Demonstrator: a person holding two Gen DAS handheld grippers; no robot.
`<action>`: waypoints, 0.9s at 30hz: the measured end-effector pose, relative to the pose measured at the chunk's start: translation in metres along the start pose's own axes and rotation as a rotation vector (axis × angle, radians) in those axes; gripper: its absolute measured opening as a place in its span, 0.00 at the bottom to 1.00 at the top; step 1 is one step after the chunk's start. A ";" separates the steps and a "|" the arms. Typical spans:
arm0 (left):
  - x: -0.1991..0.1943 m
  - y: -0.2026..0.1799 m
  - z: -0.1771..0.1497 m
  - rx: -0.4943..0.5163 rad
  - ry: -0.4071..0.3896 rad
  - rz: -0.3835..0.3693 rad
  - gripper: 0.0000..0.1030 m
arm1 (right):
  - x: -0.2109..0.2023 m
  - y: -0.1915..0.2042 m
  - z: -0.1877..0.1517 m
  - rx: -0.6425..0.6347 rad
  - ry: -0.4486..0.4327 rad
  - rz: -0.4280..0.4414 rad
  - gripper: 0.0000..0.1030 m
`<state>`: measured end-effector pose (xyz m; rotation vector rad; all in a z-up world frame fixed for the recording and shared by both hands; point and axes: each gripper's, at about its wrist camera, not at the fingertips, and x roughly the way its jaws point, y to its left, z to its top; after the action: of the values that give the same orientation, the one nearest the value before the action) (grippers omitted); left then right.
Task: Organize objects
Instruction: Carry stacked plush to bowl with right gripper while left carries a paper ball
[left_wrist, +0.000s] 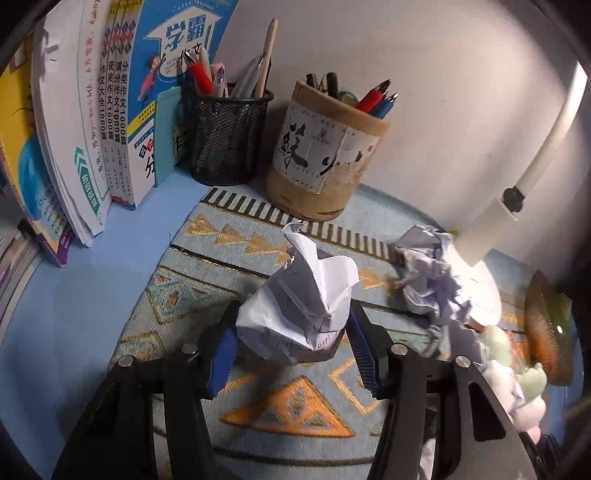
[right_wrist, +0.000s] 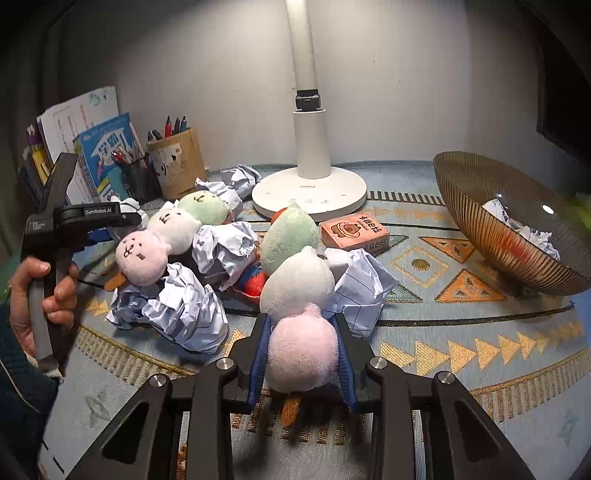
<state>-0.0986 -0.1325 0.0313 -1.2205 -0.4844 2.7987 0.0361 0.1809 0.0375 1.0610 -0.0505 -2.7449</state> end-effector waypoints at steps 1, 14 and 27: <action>-0.012 -0.003 -0.004 0.002 -0.011 -0.014 0.51 | -0.003 -0.004 0.001 0.020 -0.008 0.018 0.31; -0.155 -0.091 -0.120 0.184 -0.102 -0.276 0.51 | -0.077 -0.059 -0.024 0.197 0.017 0.139 0.31; -0.143 -0.142 -0.190 0.308 0.016 -0.256 0.52 | -0.072 -0.086 -0.063 0.284 0.190 0.111 0.43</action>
<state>0.1258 0.0287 0.0540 -1.0340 -0.1819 2.5266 0.1159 0.2818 0.0293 1.3410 -0.4683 -2.5768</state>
